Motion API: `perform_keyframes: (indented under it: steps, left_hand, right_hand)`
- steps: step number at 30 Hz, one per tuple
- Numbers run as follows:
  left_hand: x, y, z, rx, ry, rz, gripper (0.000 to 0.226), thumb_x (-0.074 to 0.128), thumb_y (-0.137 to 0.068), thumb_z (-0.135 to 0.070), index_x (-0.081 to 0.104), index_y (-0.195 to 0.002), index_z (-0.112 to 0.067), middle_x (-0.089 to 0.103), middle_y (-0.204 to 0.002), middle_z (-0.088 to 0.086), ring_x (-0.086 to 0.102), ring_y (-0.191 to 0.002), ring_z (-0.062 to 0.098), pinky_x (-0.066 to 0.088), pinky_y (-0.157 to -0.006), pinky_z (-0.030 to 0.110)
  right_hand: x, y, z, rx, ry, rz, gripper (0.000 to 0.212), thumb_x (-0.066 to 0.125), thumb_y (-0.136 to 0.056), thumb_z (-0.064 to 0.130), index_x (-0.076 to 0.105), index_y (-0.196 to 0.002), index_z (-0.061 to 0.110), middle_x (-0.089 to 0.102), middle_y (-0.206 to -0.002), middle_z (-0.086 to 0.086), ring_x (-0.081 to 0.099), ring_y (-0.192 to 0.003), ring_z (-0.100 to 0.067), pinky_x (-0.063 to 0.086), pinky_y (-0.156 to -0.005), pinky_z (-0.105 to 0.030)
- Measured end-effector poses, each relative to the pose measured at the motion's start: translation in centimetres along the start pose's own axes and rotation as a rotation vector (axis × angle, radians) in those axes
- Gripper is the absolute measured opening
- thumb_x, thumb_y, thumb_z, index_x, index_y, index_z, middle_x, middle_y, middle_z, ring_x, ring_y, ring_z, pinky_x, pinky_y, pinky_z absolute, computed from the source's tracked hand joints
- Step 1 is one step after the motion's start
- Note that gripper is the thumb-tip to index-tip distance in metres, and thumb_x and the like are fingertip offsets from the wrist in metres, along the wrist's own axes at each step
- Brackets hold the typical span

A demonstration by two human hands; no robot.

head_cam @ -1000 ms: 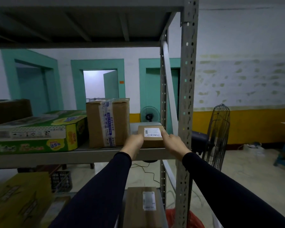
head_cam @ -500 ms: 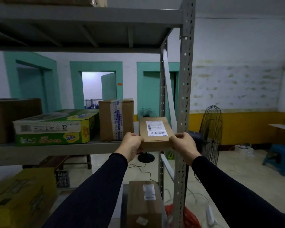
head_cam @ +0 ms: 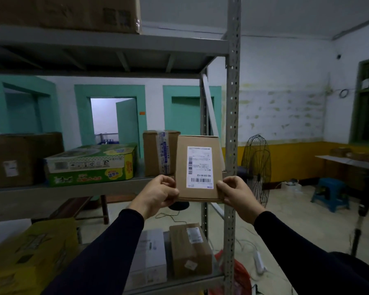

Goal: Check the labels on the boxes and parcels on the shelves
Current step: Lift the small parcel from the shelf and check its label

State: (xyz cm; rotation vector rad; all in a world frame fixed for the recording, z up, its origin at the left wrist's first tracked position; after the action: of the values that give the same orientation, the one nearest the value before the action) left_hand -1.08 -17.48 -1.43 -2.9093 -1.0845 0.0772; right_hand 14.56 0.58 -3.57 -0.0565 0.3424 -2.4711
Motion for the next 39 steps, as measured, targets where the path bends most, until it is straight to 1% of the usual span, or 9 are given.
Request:
perform_keyframes:
  steps: [5, 9, 14, 19, 21, 25, 29, 36, 39]
  left_hand:
    - [-0.7, 1.7, -0.4, -0.008, -0.105, -0.010, 0.029, 0.061, -0.085, 0.014, 0.053, -0.102, -0.007, 0.061, -0.102, 0.014, 0.062, -0.089, 0.027, 0.053, -0.089, 0.043]
    - [-0.1, 2.3, -0.8, -0.022, -0.139, -0.020, 0.028, 0.062, -0.084, 0.013, 0.054, -0.103, -0.007, 0.062, -0.106, 0.016, 0.062, -0.096, 0.030, 0.052, -0.095, 0.047]
    - [1.1, 2.9, -1.1, -0.011, -0.125, -0.046, 0.023, 0.064, -0.086, 0.011, 0.054, -0.095, -0.009, 0.062, -0.098, 0.017, 0.062, -0.088, 0.029, 0.052, -0.091, 0.045]
    - [1.3, 3.3, -1.6, 0.013, -0.051, -0.050, 0.021, 0.065, -0.094, -0.014, 0.054, -0.111, -0.009, 0.066, -0.114, 0.016, 0.065, -0.101, 0.030, 0.057, -0.081, 0.039]
    - [1.7, 3.5, -1.9, 0.002, -0.038, -0.028, 0.030, 0.062, -0.096, -0.018, 0.051, -0.124, -0.016, 0.065, -0.117, 0.016, 0.066, -0.100, 0.030, 0.058, -0.076, 0.038]
    - [3.0, 4.1, -1.6, -0.060, -0.039, 0.005, 0.033, 0.053, -0.100, -0.023, 0.050, -0.132, -0.030, 0.064, -0.106, 0.016, 0.066, -0.082, 0.026, 0.057, -0.069, 0.036]
    - [3.3, 4.4, -0.7, -0.110, -0.048, -0.019, 0.029, 0.051, -0.101, -0.034, 0.058, -0.127, -0.024, 0.065, -0.098, 0.017, 0.065, -0.080, 0.026, 0.055, -0.072, 0.035]
    - [3.0, 4.3, 0.1, -0.153, -0.068, -0.023, 0.032, 0.054, -0.099, -0.039, 0.060, -0.123, -0.017, 0.066, -0.086, 0.015, 0.065, -0.079, 0.025, 0.055, -0.072, 0.035]
    - [3.1, 4.3, -0.1, -0.113, -0.053, 0.068, 0.030, 0.049, -0.101, -0.026, 0.057, -0.130, -0.020, 0.068, -0.093, 0.016, 0.068, -0.090, 0.030, 0.057, -0.081, 0.040]
  right_hand:
    - [0.6, 0.5, 0.7, -0.053, 0.006, 0.062, 0.019, 0.067, -0.096, 0.024, 0.056, -0.108, 0.014, 0.067, -0.114, -0.012, 0.067, -0.100, -0.023, 0.057, -0.071, -0.030]
    - [0.2, 0.4, 1.6, -0.080, 0.010, 0.103, 0.016, 0.065, -0.097, 0.022, 0.056, -0.107, 0.013, 0.067, -0.110, -0.010, 0.067, -0.094, -0.018, 0.054, -0.066, -0.024]
    - [-1.0, 0.1, 2.2, -0.089, -0.016, 0.148, 0.016, 0.065, -0.097, 0.022, 0.056, -0.106, 0.012, 0.067, -0.115, -0.015, 0.067, -0.106, -0.030, 0.059, -0.088, -0.046]
    - [-1.4, 0.8, 2.9, -0.054, -0.134, 0.214, 0.025, 0.066, -0.096, 0.019, 0.053, -0.117, 0.015, 0.064, -0.113, -0.010, 0.069, -0.081, -0.013, 0.054, -0.057, -0.020]
    - [-1.4, 1.1, 3.1, -0.033, -0.164, 0.232, 0.029, 0.063, -0.098, 0.022, 0.051, -0.124, 0.021, 0.065, -0.110, -0.011, 0.065, -0.068, -0.010, 0.050, -0.051, -0.019]
    - [-1.4, 1.3, 2.9, 0.008, -0.183, 0.233, 0.024, 0.056, -0.101, 0.029, 0.056, -0.126, 0.026, 0.066, -0.102, -0.009, 0.060, -0.079, -0.022, 0.052, -0.054, -0.025]
    - [-1.5, 1.5, 1.5, 0.066, -0.192, 0.244, 0.031, 0.053, -0.102, 0.041, 0.063, -0.119, 0.018, 0.062, -0.076, -0.004, 0.054, -0.059, -0.015, 0.048, -0.054, -0.026]
    - [-1.4, 1.7, 0.4, 0.105, -0.152, 0.231, 0.037, 0.052, -0.101, 0.047, 0.062, -0.119, 0.016, 0.058, -0.085, -0.008, 0.055, -0.057, -0.012, 0.049, -0.055, -0.026]
    - [-1.6, 1.7, 0.3, 0.141, -0.208, 0.199, 0.036, 0.053, -0.102, 0.040, 0.061, -0.122, 0.012, 0.061, -0.081, -0.008, 0.058, -0.052, -0.011, 0.050, -0.050, -0.024]
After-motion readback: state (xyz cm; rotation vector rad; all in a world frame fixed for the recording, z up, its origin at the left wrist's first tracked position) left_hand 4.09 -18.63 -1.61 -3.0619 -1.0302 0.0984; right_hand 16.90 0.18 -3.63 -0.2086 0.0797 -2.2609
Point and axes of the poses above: each hand's wrist, its own y-axis away from the middle knuckle, its own x-axis out of the palm, z = x × y, the point moved 8 cm from there along -y, towards the middle knuckle
